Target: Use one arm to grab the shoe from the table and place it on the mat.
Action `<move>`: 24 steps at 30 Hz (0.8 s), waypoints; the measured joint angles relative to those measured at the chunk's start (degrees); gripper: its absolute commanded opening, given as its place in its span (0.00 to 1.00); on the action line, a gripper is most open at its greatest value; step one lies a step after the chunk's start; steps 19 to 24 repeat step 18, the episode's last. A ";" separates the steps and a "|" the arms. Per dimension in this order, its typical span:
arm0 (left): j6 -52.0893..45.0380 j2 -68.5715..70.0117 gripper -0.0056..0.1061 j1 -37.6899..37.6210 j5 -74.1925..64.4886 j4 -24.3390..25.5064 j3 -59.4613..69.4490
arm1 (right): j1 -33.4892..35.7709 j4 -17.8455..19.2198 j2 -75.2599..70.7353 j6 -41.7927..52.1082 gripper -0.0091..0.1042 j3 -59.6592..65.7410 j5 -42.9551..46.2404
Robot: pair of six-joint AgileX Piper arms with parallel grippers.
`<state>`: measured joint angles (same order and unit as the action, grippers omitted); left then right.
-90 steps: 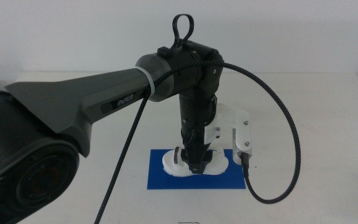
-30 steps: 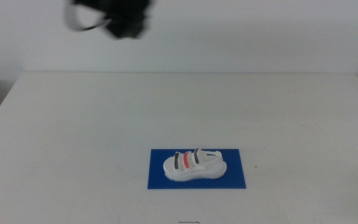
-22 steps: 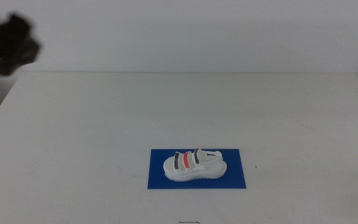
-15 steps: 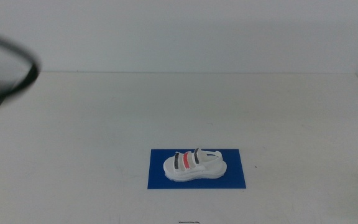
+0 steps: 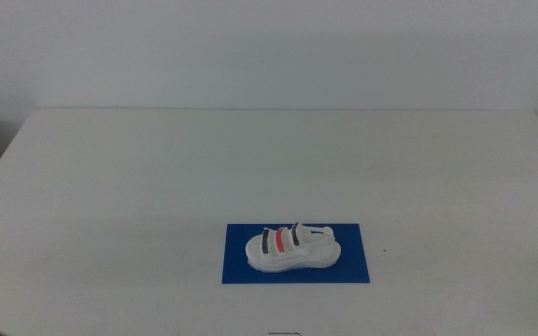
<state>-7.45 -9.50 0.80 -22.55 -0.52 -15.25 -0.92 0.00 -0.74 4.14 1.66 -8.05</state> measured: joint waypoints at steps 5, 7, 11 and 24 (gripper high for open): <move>0.00 5.11 0.89 0.00 5.70 -0.22 7.54 | 0.00 0.00 0.00 0.00 0.91 0.00 0.00; 0.00 5.60 0.89 0.00 9.62 -0.22 10.68 | 0.00 0.00 0.00 0.00 0.91 0.00 0.00; 0.00 6.78 0.89 0.00 15.72 -0.22 16.11 | 0.00 0.00 0.00 0.00 0.91 0.00 0.00; 0.00 10.16 0.89 0.00 16.89 -0.22 16.93 | 0.00 0.00 0.00 0.00 0.91 0.00 0.00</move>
